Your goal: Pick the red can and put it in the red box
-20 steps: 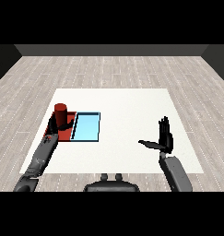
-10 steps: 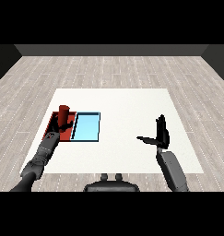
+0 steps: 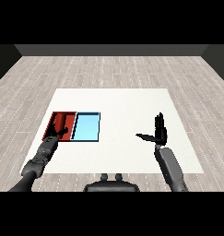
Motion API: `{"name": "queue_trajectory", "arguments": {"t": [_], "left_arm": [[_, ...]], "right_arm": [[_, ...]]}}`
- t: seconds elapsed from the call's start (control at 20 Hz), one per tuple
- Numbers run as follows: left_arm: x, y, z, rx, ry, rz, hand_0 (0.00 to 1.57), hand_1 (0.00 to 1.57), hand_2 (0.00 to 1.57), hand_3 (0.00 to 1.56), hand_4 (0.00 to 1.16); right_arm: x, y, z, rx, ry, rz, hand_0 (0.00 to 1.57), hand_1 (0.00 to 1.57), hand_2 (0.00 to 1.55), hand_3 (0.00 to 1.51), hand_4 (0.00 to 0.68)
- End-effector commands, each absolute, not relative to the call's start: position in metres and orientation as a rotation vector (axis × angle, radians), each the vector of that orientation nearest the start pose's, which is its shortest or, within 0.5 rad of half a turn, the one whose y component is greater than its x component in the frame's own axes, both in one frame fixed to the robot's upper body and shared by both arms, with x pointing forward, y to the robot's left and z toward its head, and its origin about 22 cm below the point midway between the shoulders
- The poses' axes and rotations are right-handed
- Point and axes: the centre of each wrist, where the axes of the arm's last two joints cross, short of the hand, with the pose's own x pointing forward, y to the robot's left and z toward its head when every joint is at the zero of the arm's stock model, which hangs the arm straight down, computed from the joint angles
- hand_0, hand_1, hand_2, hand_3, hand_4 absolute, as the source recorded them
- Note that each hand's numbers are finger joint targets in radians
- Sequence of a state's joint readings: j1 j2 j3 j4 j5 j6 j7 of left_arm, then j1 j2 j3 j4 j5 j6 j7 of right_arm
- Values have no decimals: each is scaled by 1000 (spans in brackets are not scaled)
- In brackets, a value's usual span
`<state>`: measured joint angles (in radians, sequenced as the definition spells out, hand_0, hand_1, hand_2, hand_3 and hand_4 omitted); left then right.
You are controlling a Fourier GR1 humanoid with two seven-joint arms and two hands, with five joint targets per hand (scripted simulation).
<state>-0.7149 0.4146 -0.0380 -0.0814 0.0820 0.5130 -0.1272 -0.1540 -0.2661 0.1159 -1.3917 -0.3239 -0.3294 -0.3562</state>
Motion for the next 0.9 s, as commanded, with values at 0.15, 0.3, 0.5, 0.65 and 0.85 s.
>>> {"name": "queue_trajectory", "arguments": {"t": [0.15,0.3,0.5,0.65,0.85], "left_arm": [[329,377,-64,773,-812,-8,0,0,0,0,0],[321,402,-56,786,-845,-24,0,0,0,0,0],[333,388,-52,817,-867,-25,0,0,0,0,0],[340,374,-52,788,-1115,61,0,0,0,0,0],[359,385,-18,705,-1376,75,1396,1396,1288,0,0]], "right_arm": [[279,-270,1,-177,-1866,-176,0,0,0,0,0],[273,-251,-3,-179,-1861,-199,0,0,0,0,0],[284,-263,5,-144,-1864,-181,0,0,0,0,0],[276,-260,-1,-119,-1885,-180,0,0,0,0,0],[275,-261,4,-92,-1922,-184,0,0,0,0,0]]}}
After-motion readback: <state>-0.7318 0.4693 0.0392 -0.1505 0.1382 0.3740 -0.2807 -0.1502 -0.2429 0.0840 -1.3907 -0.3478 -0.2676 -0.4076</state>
